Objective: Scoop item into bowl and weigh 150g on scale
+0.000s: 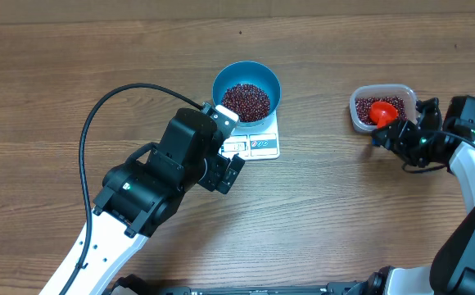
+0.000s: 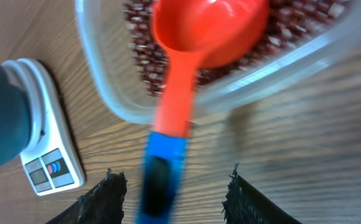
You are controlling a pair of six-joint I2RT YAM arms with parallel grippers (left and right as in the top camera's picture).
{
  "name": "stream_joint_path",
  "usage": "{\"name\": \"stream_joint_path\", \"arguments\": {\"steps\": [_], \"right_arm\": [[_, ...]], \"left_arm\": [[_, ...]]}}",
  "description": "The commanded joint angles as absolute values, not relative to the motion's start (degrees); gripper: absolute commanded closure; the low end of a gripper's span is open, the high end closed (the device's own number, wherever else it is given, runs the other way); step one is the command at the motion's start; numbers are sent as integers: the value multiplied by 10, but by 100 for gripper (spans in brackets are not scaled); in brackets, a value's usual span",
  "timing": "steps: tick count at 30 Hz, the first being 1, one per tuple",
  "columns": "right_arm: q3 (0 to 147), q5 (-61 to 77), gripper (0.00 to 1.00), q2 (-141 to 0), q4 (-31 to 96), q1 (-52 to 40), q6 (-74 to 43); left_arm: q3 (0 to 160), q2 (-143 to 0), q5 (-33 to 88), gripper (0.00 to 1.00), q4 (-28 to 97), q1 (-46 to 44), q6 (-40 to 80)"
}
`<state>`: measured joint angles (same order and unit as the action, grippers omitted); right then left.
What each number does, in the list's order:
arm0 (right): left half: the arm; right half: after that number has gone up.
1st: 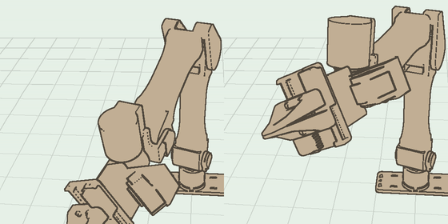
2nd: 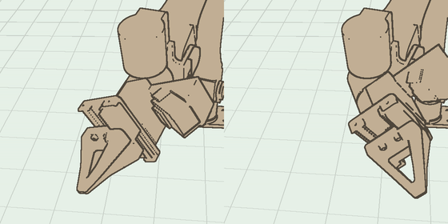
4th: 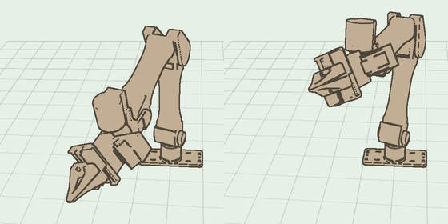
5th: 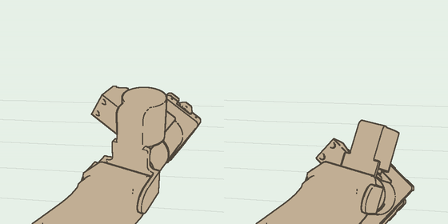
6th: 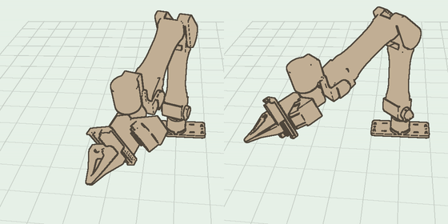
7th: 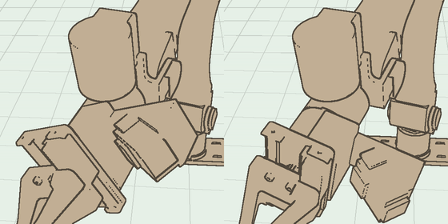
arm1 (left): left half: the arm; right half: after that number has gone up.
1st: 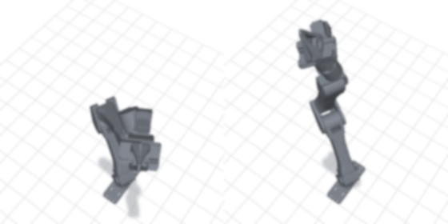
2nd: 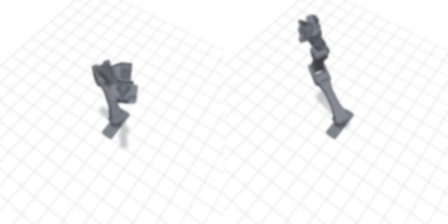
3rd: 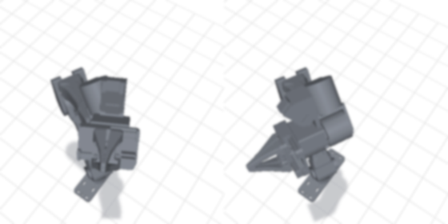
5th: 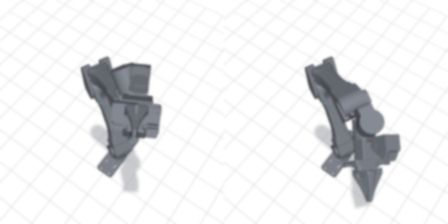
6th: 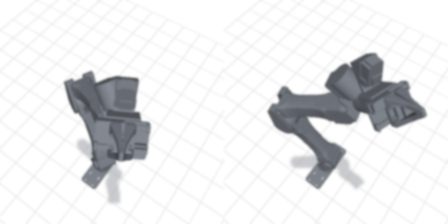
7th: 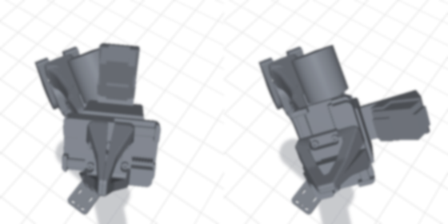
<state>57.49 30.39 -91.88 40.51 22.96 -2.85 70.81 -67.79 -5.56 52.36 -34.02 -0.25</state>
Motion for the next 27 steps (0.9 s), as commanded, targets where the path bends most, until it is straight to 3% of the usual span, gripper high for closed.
{"name": "stream_joint_path", "arguments": {"steps": [1, 9, 27], "right_arm": [[558, 309, 46, -907, 399, 247, -30], [557, 365, 42, -907, 397, 252, -30], [554, 387, 43, -907, 395, 251, -50]], "left_arm": [[707, -682, -48, 1, 523, -338, -11], [707, -682, -48, 0, 523, -338, -11], [707, -682, -49, 0, 523, -338, -11]]}}
